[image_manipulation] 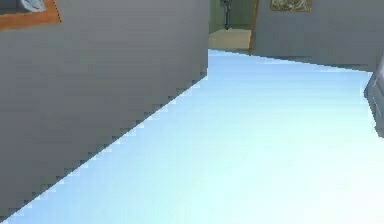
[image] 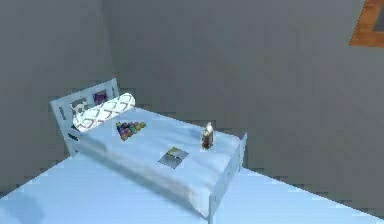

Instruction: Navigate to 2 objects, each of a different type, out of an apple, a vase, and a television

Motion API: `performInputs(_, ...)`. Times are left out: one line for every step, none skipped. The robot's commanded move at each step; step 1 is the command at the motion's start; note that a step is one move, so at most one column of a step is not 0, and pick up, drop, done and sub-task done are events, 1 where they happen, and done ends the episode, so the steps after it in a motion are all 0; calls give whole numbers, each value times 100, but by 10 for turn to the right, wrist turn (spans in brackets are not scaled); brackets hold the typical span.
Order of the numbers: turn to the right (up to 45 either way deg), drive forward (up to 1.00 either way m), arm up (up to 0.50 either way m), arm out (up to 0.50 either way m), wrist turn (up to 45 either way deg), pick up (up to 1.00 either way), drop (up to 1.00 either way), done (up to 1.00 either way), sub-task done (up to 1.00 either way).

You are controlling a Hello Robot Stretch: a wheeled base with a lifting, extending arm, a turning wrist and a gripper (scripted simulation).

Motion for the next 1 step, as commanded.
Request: performInputs(450,0,0,0,0,0,0,0,0)
